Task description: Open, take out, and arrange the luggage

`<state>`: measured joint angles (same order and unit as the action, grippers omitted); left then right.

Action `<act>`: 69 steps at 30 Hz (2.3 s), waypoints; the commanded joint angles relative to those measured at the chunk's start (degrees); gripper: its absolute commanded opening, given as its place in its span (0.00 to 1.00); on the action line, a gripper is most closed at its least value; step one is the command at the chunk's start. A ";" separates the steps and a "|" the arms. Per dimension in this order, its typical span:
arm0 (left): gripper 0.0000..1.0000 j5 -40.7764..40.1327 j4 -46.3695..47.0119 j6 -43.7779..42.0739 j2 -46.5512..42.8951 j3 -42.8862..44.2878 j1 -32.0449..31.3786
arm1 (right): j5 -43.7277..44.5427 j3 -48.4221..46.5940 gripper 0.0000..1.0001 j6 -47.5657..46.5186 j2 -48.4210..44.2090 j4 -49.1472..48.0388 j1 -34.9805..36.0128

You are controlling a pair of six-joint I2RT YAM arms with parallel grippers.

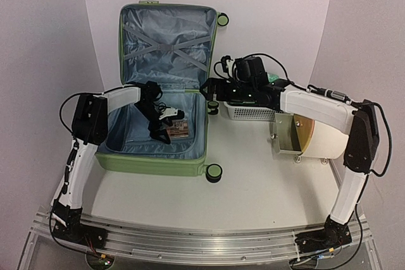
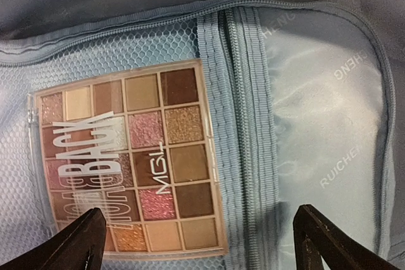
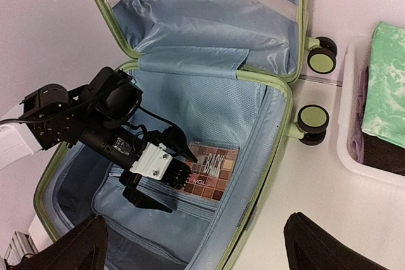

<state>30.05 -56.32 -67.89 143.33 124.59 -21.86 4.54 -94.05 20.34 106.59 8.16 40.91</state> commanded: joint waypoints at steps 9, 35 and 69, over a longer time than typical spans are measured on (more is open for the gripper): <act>1.00 2.76 14.58 16.35 -6.35 -1.69 0.91 | 1.22 1.45 0.98 -1.12 -2.64 -1.41 0.39; 1.00 -0.18 -9.02 -0.41 7.89 6.63 -0.65 | 5.47 5.69 0.98 -1.44 -7.07 -0.38 1.10; 0.73 -5.89 -11.31 4.66 13.70 9.24 -0.03 | 7.21 6.39 0.98 -2.20 -7.72 -0.17 2.67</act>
<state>27.69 -59.19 -66.15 152.37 139.88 -23.26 11.18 -87.94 18.26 101.71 8.56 42.92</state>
